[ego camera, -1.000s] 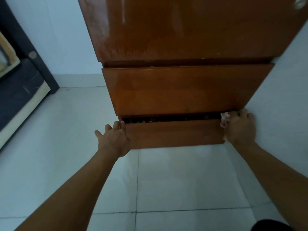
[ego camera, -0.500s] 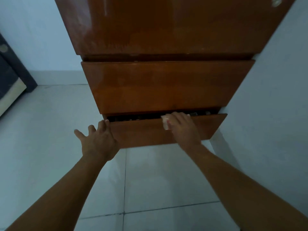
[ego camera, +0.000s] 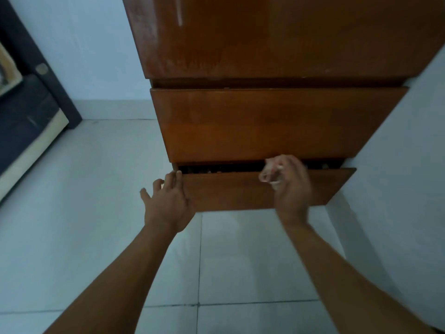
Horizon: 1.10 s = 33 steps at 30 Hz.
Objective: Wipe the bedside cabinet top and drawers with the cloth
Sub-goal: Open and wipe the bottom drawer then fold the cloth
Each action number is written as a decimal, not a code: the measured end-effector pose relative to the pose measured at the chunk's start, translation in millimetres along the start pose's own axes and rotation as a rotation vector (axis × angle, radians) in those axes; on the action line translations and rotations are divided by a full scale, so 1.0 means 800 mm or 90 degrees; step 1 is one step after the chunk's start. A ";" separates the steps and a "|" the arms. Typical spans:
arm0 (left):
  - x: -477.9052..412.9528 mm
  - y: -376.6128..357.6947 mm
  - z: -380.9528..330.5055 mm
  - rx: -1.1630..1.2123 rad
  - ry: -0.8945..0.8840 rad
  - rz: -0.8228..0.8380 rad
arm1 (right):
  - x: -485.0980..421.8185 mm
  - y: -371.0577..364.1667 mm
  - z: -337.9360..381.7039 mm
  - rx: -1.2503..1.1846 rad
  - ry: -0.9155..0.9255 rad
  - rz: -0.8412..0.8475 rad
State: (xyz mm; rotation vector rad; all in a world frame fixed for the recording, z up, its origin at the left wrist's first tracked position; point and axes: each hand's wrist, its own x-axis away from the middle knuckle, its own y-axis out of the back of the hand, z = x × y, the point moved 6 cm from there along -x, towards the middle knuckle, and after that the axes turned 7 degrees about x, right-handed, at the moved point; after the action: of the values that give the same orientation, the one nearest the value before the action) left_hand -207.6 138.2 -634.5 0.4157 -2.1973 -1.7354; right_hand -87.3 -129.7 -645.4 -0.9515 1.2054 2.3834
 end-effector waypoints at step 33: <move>-0.009 -0.058 0.016 0.132 -0.050 -0.303 | 0.104 -0.075 -0.051 -0.037 -0.082 -0.115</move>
State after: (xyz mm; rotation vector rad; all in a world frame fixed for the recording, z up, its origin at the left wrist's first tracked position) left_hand -205.0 141.8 -683.1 1.0078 -2.4930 -1.7667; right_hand -99.0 -128.7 -755.0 -0.8694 0.9670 2.3080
